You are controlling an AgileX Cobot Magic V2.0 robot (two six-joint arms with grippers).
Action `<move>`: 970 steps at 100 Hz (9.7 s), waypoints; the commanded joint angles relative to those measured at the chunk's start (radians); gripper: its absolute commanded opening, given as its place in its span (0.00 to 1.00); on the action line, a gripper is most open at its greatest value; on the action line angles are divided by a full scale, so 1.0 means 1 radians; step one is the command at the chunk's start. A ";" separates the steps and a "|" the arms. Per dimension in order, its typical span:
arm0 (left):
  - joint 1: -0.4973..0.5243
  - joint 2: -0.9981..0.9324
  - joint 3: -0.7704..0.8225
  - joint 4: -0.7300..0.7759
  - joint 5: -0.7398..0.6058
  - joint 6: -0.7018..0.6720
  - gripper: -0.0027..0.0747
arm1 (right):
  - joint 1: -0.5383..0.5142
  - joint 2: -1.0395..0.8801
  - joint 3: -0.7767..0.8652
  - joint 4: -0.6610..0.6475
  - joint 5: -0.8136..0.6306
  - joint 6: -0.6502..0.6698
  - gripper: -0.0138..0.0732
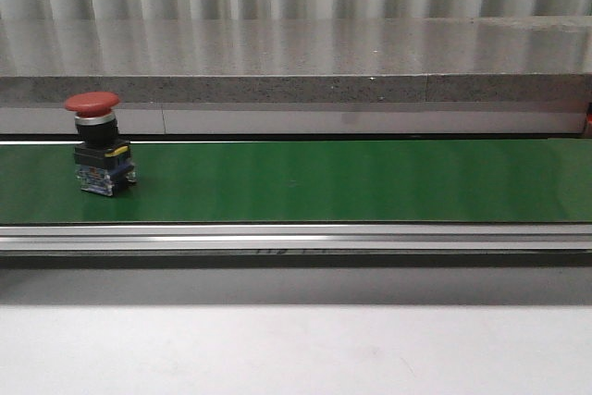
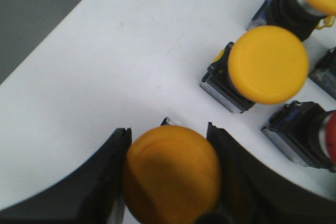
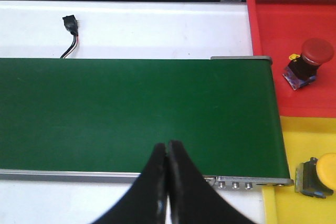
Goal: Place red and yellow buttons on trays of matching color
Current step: 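Lower the left gripper onto a yellow-capped button and grasp it, then set the yellow button on the green belt with the left gripper, then grasp the red button at the belt's end with the right gripper, then lower the red button into the red tray and open the right gripper, then grasp the yellow button at the belt's end with the right gripper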
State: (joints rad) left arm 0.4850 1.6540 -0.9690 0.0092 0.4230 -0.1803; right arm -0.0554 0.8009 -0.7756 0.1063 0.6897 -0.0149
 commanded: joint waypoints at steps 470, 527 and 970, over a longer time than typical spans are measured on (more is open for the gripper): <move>-0.603 -1.174 0.402 0.028 0.092 0.076 0.01 | 0.097 0.387 -0.198 0.359 0.102 -0.371 0.90; -0.603 -1.174 0.402 0.028 0.092 0.076 0.01 | 0.179 0.680 -0.282 0.278 -0.093 -0.371 0.90; -0.603 -1.174 0.402 0.028 0.092 0.076 0.01 | 0.010 0.538 -0.339 0.140 0.294 -0.236 0.87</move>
State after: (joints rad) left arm -0.1119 0.4737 -0.5392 0.0455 0.5864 -0.1015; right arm -0.0581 1.3271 -1.0894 0.2577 1.0442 -0.2366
